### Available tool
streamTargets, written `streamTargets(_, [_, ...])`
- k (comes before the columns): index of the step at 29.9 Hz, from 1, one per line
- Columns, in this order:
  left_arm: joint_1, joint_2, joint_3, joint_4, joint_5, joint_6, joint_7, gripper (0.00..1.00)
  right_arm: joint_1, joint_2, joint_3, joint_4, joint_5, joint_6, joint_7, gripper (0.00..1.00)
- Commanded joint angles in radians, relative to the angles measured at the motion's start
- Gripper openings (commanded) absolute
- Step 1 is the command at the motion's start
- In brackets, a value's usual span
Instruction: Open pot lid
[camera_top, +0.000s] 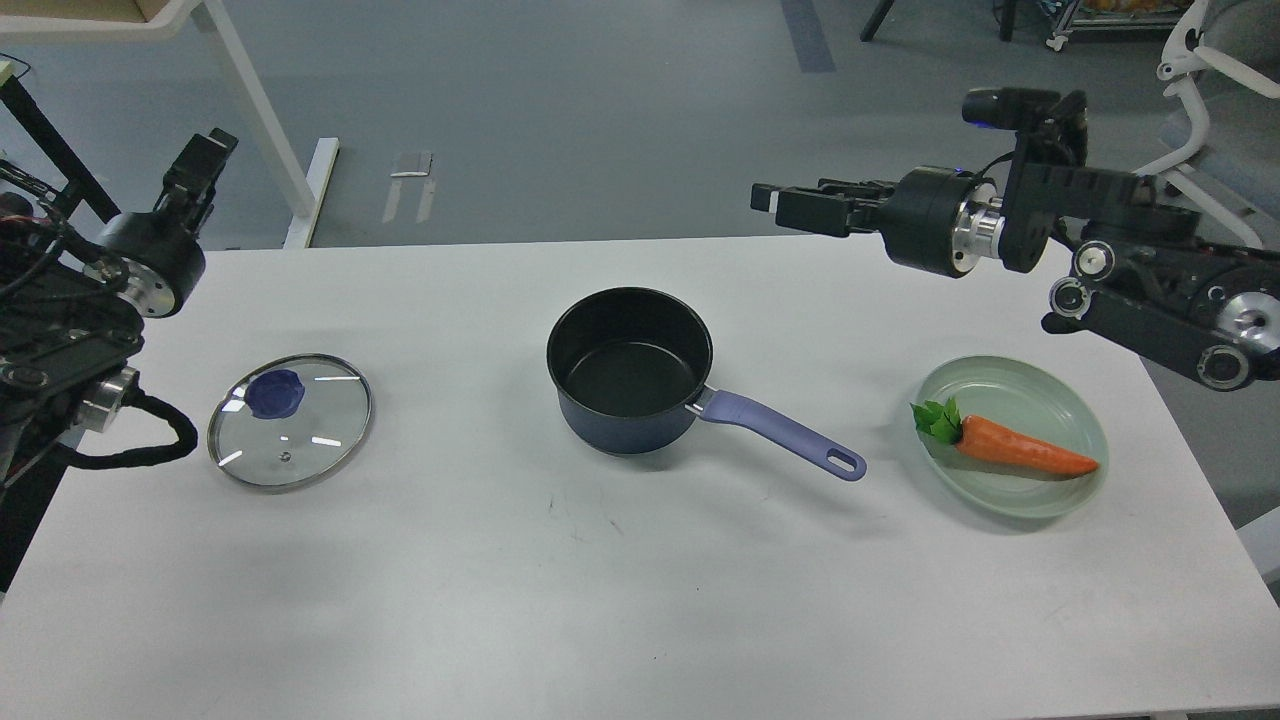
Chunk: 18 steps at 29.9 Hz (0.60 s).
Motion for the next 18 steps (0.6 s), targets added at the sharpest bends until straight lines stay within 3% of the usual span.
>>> streamTargets(1, [0.008, -0.085, -0.117, 0.049, -0.077, -0.051, 0.0, 1.0, -0.145, 0.011, 0.224, -0.01, 0.131, -0.006, 0.002, 0.99])
streamTargets(7, [0.013, -0.188, -0.231, 0.156, -0.215, -0.239, 0.0, 1.0, -0.241, 0.081, 0.386, -0.037, 0.527, -0.122, 0.0, 0.99])
streamTargets(12, [0.031, -0.222, -0.281, 0.178, -0.405, -0.281, 0.0, 1.0, -0.241, 0.186, 0.422, -0.102, 0.86, -0.174, 0.002, 0.99])
streamTargets(18, [0.036, -0.222, -0.309, 0.178, -0.505, -0.361, 0.0, 1.0, -0.276, 0.245, 0.514, -0.177, 1.069, -0.174, 0.003, 0.99])
